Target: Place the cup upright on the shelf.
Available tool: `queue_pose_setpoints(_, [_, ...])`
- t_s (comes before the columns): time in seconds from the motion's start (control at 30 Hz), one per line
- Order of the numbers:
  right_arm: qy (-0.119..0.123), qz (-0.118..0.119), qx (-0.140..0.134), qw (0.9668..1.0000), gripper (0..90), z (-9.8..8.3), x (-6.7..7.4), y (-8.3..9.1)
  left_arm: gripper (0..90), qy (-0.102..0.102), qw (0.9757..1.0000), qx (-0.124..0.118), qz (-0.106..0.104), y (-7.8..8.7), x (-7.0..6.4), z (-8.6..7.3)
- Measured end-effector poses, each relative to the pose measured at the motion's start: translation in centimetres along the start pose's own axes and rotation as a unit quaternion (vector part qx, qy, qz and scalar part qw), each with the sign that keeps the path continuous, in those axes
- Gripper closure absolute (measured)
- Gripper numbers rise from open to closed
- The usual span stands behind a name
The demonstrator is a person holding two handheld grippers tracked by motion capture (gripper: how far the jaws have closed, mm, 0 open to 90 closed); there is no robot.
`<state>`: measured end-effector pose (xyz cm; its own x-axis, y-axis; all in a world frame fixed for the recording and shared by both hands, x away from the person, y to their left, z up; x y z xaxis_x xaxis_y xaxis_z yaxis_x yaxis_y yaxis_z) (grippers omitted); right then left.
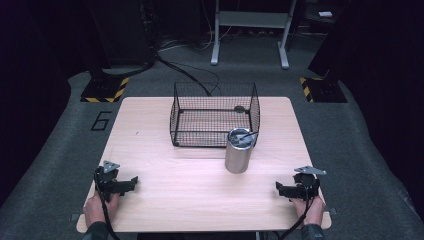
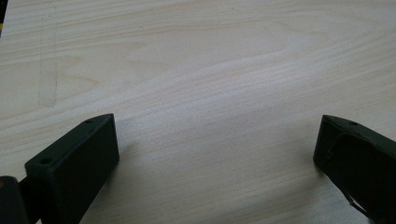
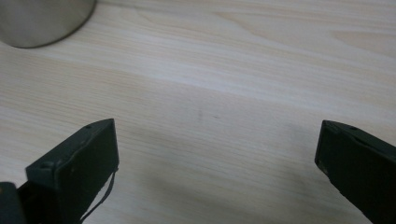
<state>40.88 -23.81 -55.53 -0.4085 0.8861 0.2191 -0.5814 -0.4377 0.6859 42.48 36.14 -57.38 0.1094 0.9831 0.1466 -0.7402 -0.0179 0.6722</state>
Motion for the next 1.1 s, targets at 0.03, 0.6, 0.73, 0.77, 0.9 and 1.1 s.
queue_pose_setpoints(0.03, [0.000,0.005,-0.002,1.0000,0.0,0.3,0.3,0.1,0.0,-0.001,1.0000,-0.001,0.001,0.0,0.0,0.0])
queue_pose_setpoints(0.6, [0.045,0.058,-0.014,0.9972,0.0,3.6,5.3,0.0,0.1,0.001,1.0000,-0.001,0.001,0.0,0.0,0.0])
queue_pose_setpoints(0.73, [0.048,0.064,-0.012,0.9967,0.0,4.0,6.0,-0.1,0.1,0.001,1.0000,-0.001,0.001,0.0,0.0,0.0])
queue_pose_setpoints(0.77, [0.050,0.066,-0.013,0.9965,0.0,4.1,6.2,-0.1,0.1,0.000,1.0000,-0.001,0.001,0.0,0.0,0.0])
queue_pose_setpoints(0.9, [0.057,0.070,-0.019,0.9958,0.0,4.9,7.2,-0.3,0.1,0.001,1.0000,-0.001,0.001,0.0,0.0,0.0])
queue_pose_setpoints(1.1, [0.072,0.082,-0.015,0.9939,0.0,5.8,8.7,-0.7,0.1,0.001,1.0000,-0.001,0.001,0.0,0.0,0.0])
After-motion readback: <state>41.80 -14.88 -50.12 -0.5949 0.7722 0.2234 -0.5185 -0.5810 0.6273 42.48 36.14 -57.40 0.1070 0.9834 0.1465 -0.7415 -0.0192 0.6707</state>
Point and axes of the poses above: each handheld gripper's, and its own axes: y roughly backward along the jaws, z roughly out of its top, x roughly to its left, the point moved 6 cm from there along -y, roughly forward along the jaws, and after that the axes turned 12 degrees about z, right-handed, at the moved point
